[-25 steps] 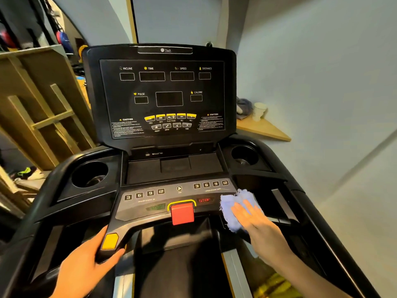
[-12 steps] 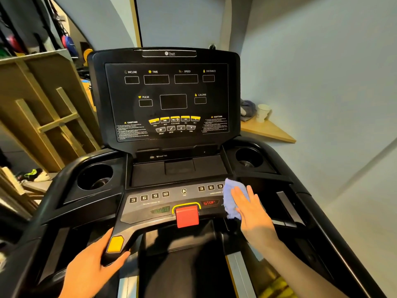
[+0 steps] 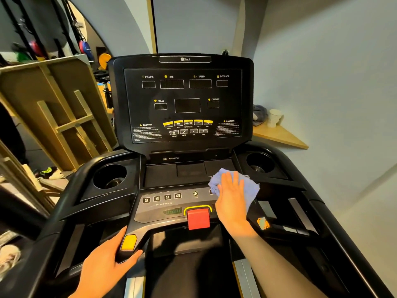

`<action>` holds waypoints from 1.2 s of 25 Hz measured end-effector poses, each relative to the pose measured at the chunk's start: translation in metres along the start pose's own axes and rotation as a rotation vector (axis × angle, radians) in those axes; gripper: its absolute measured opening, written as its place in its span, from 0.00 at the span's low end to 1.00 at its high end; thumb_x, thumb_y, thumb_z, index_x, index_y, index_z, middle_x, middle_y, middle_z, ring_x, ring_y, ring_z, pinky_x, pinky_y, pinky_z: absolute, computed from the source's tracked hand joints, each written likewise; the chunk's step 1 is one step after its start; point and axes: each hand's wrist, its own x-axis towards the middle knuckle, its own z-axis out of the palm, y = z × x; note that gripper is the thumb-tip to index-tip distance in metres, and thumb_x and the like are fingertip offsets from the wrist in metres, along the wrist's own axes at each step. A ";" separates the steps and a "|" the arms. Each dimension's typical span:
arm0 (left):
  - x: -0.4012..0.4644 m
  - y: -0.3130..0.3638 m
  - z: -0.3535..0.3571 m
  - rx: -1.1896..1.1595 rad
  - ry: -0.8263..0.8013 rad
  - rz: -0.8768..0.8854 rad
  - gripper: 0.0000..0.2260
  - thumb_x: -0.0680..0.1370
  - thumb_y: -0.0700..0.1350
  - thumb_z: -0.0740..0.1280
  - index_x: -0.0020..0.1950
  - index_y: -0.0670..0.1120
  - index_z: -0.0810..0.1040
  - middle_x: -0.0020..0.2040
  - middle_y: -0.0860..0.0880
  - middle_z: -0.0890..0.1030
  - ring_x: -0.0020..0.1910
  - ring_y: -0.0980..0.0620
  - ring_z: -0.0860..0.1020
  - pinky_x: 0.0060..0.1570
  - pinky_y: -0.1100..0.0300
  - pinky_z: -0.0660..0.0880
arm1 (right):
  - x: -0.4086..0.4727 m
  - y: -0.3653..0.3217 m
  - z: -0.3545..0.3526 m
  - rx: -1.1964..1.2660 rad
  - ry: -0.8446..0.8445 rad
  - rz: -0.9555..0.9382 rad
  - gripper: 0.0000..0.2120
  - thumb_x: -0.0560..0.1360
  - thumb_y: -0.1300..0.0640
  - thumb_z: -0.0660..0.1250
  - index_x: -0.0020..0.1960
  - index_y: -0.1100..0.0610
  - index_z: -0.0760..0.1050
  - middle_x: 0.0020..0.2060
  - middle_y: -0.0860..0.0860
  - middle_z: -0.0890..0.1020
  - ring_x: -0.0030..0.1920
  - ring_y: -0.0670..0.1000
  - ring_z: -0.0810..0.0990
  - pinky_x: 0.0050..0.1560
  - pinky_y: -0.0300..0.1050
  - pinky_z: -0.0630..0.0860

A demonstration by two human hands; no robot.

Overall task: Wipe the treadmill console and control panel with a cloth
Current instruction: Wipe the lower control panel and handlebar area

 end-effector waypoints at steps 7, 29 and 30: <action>-0.003 0.006 -0.007 0.001 0.012 0.047 0.37 0.68 0.69 0.69 0.74 0.58 0.67 0.43 0.64 0.79 0.39 0.64 0.77 0.38 0.72 0.69 | -0.011 -0.085 0.026 0.115 -0.104 -0.232 0.28 0.67 0.65 0.69 0.66 0.61 0.70 0.67 0.58 0.70 0.72 0.61 0.63 0.72 0.56 0.56; 0.012 0.007 -0.026 -0.214 -0.158 0.040 0.31 0.60 0.78 0.63 0.59 0.80 0.56 0.51 0.73 0.71 0.52 0.65 0.76 0.47 0.73 0.69 | -0.057 -0.147 0.015 0.244 -0.427 -0.702 0.27 0.83 0.45 0.47 0.79 0.55 0.50 0.79 0.47 0.48 0.76 0.44 0.36 0.70 0.40 0.28; 0.014 0.009 -0.027 -0.214 -0.106 0.030 0.24 0.61 0.74 0.65 0.55 0.81 0.61 0.50 0.71 0.73 0.52 0.63 0.77 0.49 0.70 0.70 | -0.054 -0.144 0.011 0.291 -0.391 -0.700 0.30 0.81 0.42 0.44 0.78 0.56 0.55 0.78 0.48 0.53 0.77 0.45 0.43 0.72 0.40 0.32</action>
